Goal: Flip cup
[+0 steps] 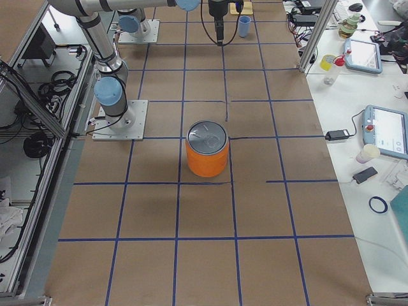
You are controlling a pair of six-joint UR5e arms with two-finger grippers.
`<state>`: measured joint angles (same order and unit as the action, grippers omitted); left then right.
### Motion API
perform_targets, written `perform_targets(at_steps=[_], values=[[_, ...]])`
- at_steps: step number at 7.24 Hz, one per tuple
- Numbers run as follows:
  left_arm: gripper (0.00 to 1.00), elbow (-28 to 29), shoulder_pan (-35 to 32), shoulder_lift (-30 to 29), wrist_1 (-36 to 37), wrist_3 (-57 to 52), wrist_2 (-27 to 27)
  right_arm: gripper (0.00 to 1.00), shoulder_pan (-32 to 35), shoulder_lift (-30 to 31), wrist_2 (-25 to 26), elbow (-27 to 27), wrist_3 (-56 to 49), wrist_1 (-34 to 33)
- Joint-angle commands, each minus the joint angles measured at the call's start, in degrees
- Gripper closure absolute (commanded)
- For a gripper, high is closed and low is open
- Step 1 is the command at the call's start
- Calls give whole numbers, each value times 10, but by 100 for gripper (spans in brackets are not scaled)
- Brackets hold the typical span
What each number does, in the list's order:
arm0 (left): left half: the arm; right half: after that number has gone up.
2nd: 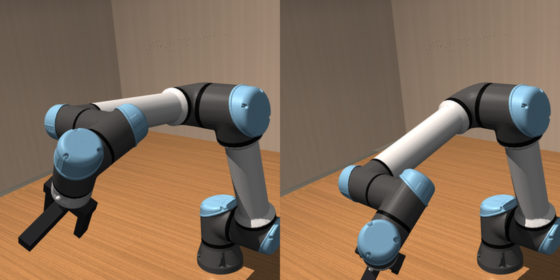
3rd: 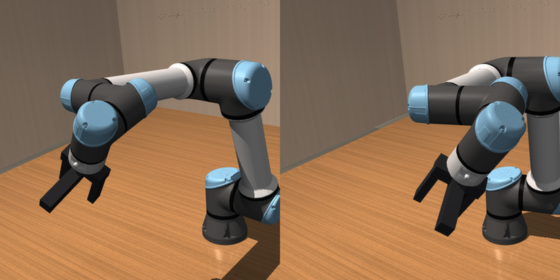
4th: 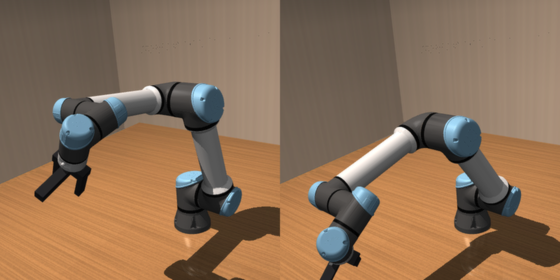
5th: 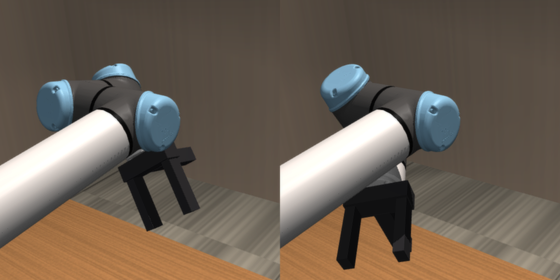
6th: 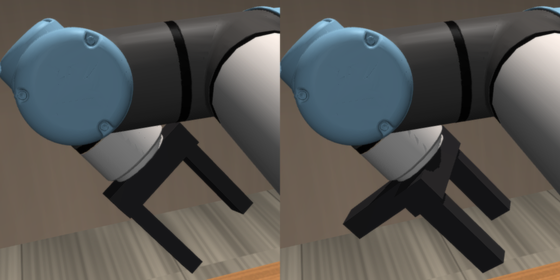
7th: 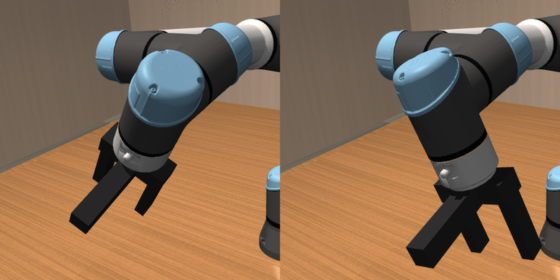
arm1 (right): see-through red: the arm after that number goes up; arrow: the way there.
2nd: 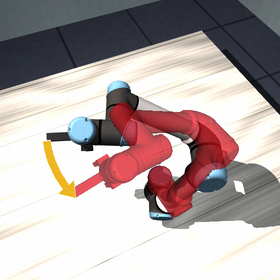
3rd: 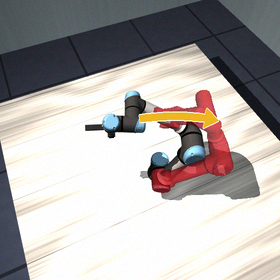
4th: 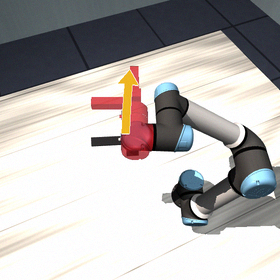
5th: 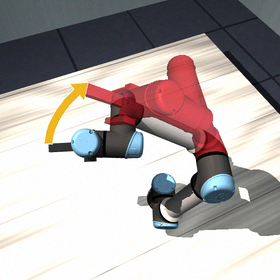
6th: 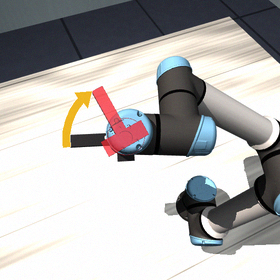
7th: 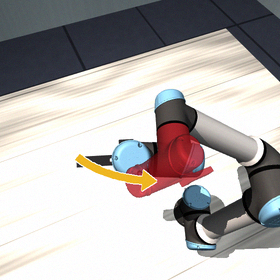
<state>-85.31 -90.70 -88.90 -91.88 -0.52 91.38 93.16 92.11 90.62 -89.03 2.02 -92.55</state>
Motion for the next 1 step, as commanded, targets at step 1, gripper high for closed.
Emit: perform_targets(at_steps=[1], values=[[0,-3,-1,0,-1,-5,-3,0,0,0,0,0,0,0]])
